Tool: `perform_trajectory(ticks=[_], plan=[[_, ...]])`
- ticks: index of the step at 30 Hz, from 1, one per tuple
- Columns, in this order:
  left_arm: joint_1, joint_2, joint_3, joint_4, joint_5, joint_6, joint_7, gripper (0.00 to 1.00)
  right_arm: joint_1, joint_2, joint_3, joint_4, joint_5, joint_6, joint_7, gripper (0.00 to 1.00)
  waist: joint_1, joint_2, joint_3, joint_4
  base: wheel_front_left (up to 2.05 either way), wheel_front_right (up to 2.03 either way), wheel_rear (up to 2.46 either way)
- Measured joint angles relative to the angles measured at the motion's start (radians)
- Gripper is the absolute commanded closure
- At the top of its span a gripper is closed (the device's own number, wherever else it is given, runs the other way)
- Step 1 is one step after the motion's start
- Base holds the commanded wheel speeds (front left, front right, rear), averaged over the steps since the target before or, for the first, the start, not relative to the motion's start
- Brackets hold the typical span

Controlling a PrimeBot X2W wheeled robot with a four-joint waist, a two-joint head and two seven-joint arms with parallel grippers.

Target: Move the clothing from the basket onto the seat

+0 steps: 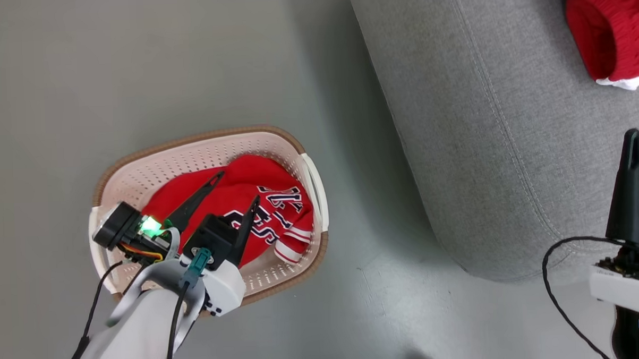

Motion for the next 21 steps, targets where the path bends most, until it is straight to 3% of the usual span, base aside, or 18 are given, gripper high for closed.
perform_trajectory(ticks=[21], plan=[[-0.145,0.040,-0.095,0.201,0.126,-0.058,0.071,0.00,-0.137,0.000,0.037,-0.013,0.044,0.000,-0.003,0.00,0.0000,0.0000,0.168,-0.079,0.00,0.00,0.00]])
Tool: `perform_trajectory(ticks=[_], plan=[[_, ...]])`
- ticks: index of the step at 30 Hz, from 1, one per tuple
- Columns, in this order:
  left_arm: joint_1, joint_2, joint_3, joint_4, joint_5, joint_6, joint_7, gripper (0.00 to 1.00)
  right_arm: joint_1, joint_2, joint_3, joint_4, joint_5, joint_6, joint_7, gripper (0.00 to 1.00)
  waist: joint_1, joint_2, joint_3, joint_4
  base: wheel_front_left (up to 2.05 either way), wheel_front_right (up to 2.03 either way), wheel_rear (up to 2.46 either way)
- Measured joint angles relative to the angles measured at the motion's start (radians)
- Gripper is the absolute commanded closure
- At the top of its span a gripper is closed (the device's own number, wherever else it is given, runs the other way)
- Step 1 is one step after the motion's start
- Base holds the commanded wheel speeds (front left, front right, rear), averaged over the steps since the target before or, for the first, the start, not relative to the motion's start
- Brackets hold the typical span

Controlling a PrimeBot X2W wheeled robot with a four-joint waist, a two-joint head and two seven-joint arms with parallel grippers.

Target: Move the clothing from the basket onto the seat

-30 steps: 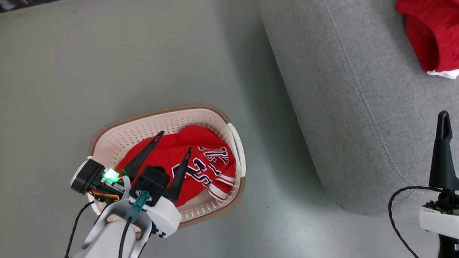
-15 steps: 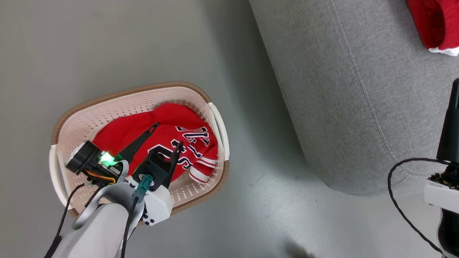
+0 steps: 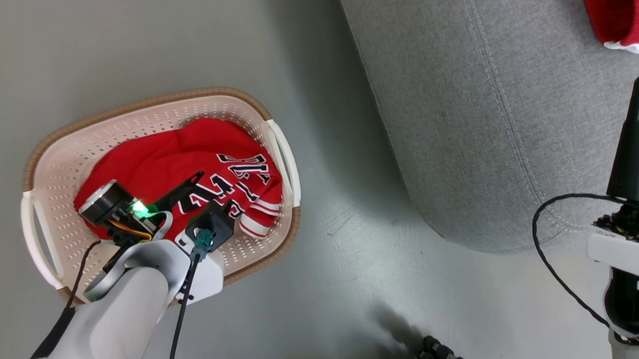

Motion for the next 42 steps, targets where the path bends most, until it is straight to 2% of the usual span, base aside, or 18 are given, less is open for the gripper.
perform_trajectory(ticks=[22,42], plan=[[-0.150,0.007,-0.088,0.131,0.112,-0.025,0.044,0.00,-0.084,0.000,0.020,-0.002,0.055,0.000,0.000,0.00,0.0000,0.0000,0.120,-0.056,0.00,0.00,0.00],[-0.217,-0.019,-0.149,0.192,0.164,-0.034,0.008,0.00,-0.112,0.000,0.038,0.021,0.073,0.000,0.000,0.00,0.0000,0.0000,0.154,-0.088,0.00,0.00,0.00]])
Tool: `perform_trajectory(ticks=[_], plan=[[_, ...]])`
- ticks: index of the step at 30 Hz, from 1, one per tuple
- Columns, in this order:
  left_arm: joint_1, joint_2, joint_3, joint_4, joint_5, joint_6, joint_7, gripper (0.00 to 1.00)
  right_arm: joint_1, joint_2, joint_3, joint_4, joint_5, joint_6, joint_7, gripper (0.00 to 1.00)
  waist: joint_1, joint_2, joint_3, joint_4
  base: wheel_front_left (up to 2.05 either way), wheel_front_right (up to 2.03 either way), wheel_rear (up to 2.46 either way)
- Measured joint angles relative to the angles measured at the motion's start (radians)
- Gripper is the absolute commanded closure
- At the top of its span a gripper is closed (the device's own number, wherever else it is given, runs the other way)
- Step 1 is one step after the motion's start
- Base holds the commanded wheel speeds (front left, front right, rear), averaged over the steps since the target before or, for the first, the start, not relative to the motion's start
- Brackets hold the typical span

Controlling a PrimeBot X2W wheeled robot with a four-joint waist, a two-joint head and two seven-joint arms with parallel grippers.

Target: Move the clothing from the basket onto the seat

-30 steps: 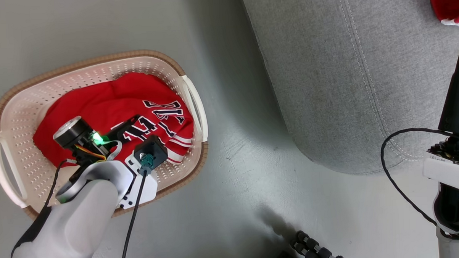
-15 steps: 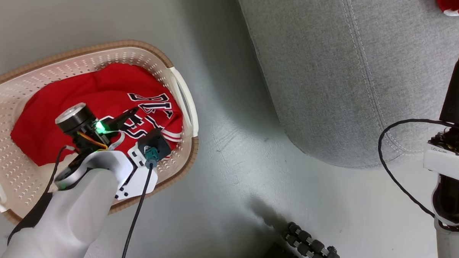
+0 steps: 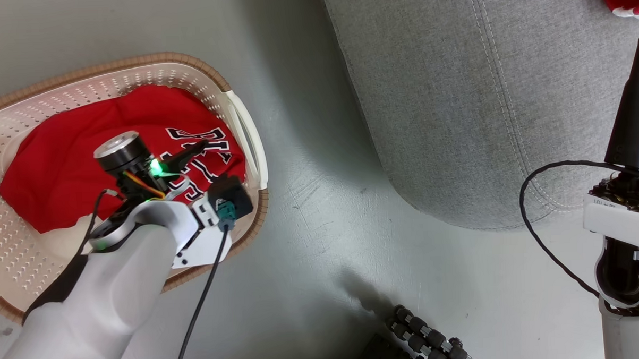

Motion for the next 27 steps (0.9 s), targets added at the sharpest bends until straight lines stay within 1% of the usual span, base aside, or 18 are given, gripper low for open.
perform_trajectory(ticks=[11,16,17,18,19,21,24,25,27], plan=[[-0.030,-0.039,-0.016,0.041,0.008,0.000,-0.011,0.00,0.000,0.000,0.000,0.008,0.001,0.000,0.000,0.00,0.0000,0.0000,0.002,-0.003,0.00,0.00,0.00],[-0.043,-0.044,-0.020,0.072,0.013,0.000,-0.011,0.00,0.000,0.000,0.000,0.008,0.001,0.000,0.000,0.00,0.0000,0.0000,0.005,-0.003,0.00,0.00,0.00],[-0.047,-0.045,-0.019,0.079,0.012,0.000,-0.009,0.04,0.000,0.000,0.000,0.008,0.001,0.000,0.000,0.00,0.0000,0.0000,0.005,-0.004,0.00,0.00,0.00],[-0.050,-0.046,-0.019,0.084,0.012,0.000,-0.009,0.13,0.000,0.000,0.000,0.008,0.001,0.000,0.000,0.00,0.0000,0.0000,0.006,-0.004,0.00,0.00,0.00],[-0.051,-0.048,-0.019,0.089,0.012,0.000,-0.009,0.15,0.000,0.000,0.000,0.008,0.001,0.000,0.000,0.00,0.0000,0.0000,0.006,-0.004,0.00,0.00,0.00],[-0.051,-0.051,-0.019,0.098,0.012,0.000,-0.009,0.12,0.000,0.000,0.000,0.008,0.001,0.000,0.000,0.00,0.0000,0.0000,0.007,-0.004,0.00,0.00,0.00],[-0.051,-0.053,-0.020,0.111,0.012,0.000,-0.009,0.11,-0.001,0.000,0.000,0.008,0.001,0.000,0.000,0.00,0.0000,0.0000,0.008,-0.003,0.00,0.00,0.00],[-0.051,-0.054,-0.020,0.116,0.012,0.000,-0.009,0.13,-0.001,0.000,0.000,0.008,0.001,0.000,0.000,0.00,0.0000,0.0000,0.008,-0.003,0.00,0.00,0.00],[-0.053,-0.056,-0.020,0.126,0.013,0.001,-0.009,0.24,-0.001,0.000,0.001,0.007,0.001,0.000,0.000,0.00,0.0000,0.0000,0.009,-0.003,0.00,0.00,0.00]])
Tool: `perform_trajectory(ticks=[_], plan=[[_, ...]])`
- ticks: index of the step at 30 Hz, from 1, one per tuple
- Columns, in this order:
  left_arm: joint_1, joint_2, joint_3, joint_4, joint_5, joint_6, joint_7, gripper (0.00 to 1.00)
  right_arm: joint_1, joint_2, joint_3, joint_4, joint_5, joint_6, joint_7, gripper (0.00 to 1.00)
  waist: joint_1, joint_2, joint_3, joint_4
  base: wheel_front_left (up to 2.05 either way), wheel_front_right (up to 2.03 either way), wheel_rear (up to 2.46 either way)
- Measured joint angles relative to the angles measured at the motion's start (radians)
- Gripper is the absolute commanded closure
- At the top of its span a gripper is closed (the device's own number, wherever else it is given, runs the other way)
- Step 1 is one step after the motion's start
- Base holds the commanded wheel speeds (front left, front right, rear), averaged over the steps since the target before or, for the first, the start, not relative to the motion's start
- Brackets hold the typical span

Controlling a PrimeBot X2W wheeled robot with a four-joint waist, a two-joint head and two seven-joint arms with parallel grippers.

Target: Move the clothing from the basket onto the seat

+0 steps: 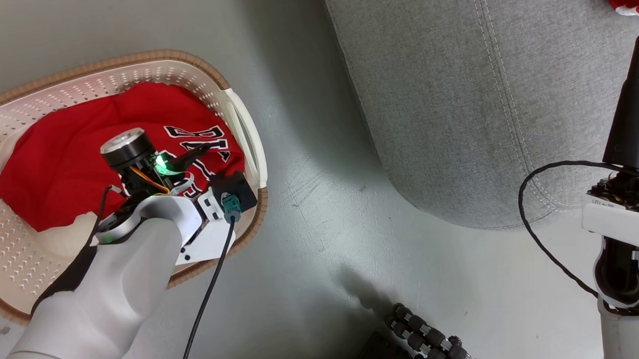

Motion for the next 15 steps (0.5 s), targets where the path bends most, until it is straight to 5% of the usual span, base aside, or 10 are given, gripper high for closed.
perform_trajectory(ticks=[1,4,7,15], plan=[[-0.002,-0.002,0.001,0.003,0.000,0.002,0.000,0.46,0.000,0.000,0.001,0.000,0.000,0.000,0.000,0.00,0.0000,0.0000,0.001,0.000,0.00,0.00,0.00],[-0.016,-0.011,0.004,0.013,-0.002,0.006,0.000,0.66,0.000,0.000,0.002,-0.001,0.000,0.000,0.000,0.00,0.0000,0.0000,0.002,0.000,0.00,0.00,0.00],[-0.018,-0.021,0.007,0.022,-0.002,0.010,0.000,1.00,0.000,0.000,0.002,-0.001,0.000,0.000,0.000,0.00,0.0000,0.0000,0.003,0.001,0.00,0.00,0.00],[-0.018,-0.021,0.006,0.047,-0.008,0.013,-0.014,1.00,-0.005,0.000,-0.002,-0.001,0.000,0.000,0.000,0.00,0.0000,0.0000,0.002,0.006,0.00,0.00,0.00]])
